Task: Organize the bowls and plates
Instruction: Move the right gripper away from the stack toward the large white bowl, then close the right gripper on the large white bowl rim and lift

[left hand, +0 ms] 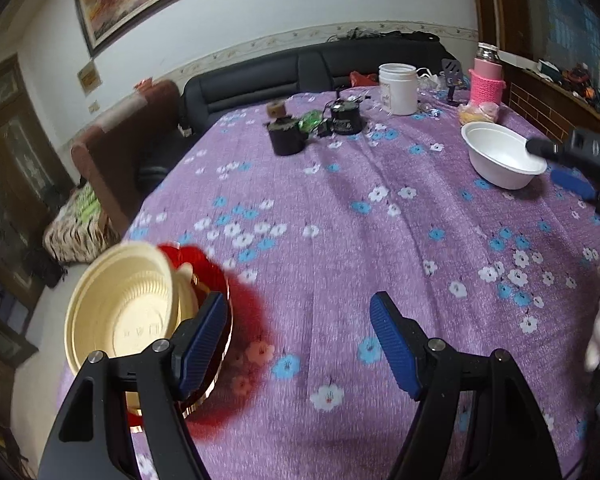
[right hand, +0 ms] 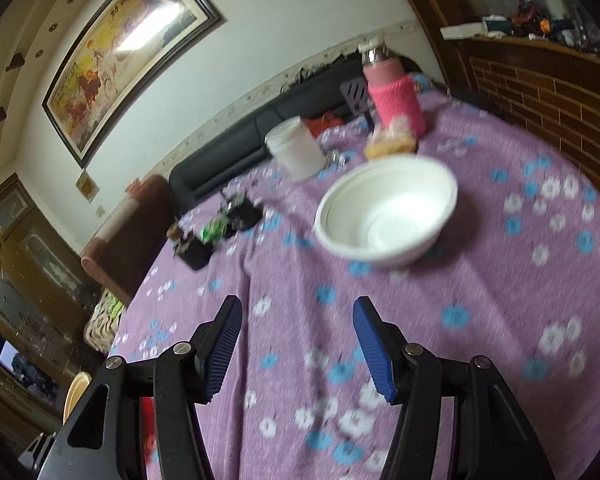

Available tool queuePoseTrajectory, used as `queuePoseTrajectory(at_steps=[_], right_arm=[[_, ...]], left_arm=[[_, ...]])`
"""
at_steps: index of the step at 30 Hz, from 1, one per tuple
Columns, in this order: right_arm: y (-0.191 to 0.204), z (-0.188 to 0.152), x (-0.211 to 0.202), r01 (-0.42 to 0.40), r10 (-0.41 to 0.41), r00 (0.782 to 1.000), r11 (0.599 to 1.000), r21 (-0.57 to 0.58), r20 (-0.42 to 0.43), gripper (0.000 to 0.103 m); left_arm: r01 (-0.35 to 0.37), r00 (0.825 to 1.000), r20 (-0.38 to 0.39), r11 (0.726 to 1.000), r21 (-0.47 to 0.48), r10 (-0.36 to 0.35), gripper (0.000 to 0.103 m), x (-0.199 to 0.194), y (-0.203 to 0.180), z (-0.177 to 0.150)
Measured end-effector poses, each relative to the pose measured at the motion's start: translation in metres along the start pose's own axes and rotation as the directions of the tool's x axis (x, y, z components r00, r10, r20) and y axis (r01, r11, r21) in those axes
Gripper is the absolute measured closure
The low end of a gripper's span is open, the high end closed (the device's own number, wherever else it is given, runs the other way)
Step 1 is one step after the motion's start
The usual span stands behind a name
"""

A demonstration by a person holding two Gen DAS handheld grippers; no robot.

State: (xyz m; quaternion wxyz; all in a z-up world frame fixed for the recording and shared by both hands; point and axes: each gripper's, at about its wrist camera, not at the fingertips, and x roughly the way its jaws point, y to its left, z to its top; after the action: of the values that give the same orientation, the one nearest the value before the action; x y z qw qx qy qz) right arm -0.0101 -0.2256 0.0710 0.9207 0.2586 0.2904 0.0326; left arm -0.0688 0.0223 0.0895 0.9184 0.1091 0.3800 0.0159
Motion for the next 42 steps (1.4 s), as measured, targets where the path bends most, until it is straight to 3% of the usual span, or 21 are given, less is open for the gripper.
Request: queuePoseTrajectory(at_steps=[3,7,11,17,22,28,36,41,42], right_arm=[[-0.006,0.024,-0.003,0.017,-0.017,0.998,1.0,0.006,0.053,0.038],[-0.031,0.057,-0.003,0.049,-0.057,0.989,0.997,0.063,0.134,0.036],[-0.063,0.072,0.005,0.068,-0.088,0.983,0.99,0.127,0.159,0.036],[-0.113,0.074,0.036,0.088,-0.102,0.993,0.976,0.2,0.06,0.036],[-0.125,0.068,0.05,0.087,-0.094,0.995,0.973,0.212,0.026,0.036],[-0.123,0.063,0.068,0.1,-0.099,0.995,0.98,0.172,-0.012,0.038],[-0.127,0.057,0.084,0.102,-0.091,0.994,0.979,0.175,-0.067,0.049],[-0.124,0.054,0.09,0.077,-0.061,0.994,0.981,0.176,-0.095,0.06],[-0.123,0.053,0.091,0.068,-0.05,0.993,0.982,0.178,-0.103,0.062]], left_arm=[[0.043,0.999,-0.002,0.999,0.018,-0.043,0.03,0.001,-0.004,0.018],[0.165,0.985,-0.044,0.986,-0.007,-0.165,0.03,0.007,-0.011,0.052],[0.227,0.973,-0.048,0.974,0.014,-0.226,0.03,0.018,-0.031,0.085],[0.28,0.958,-0.089,0.957,0.073,-0.273,0.03,0.058,-0.077,0.134],[0.33,0.938,-0.135,0.942,0.062,-0.32,0.03,0.105,-0.122,0.17],[0.391,0.898,-0.216,0.92,-0.01,-0.384,0.03,0.157,-0.162,0.184],[0.39,0.882,-0.285,0.921,-0.004,-0.375,0.03,0.193,-0.203,0.189],[0.417,0.851,-0.336,0.908,-0.037,-0.404,0.031,0.206,-0.208,0.184],[0.427,0.844,-0.34,0.903,-0.043,-0.415,0.037,0.206,-0.208,0.183]])
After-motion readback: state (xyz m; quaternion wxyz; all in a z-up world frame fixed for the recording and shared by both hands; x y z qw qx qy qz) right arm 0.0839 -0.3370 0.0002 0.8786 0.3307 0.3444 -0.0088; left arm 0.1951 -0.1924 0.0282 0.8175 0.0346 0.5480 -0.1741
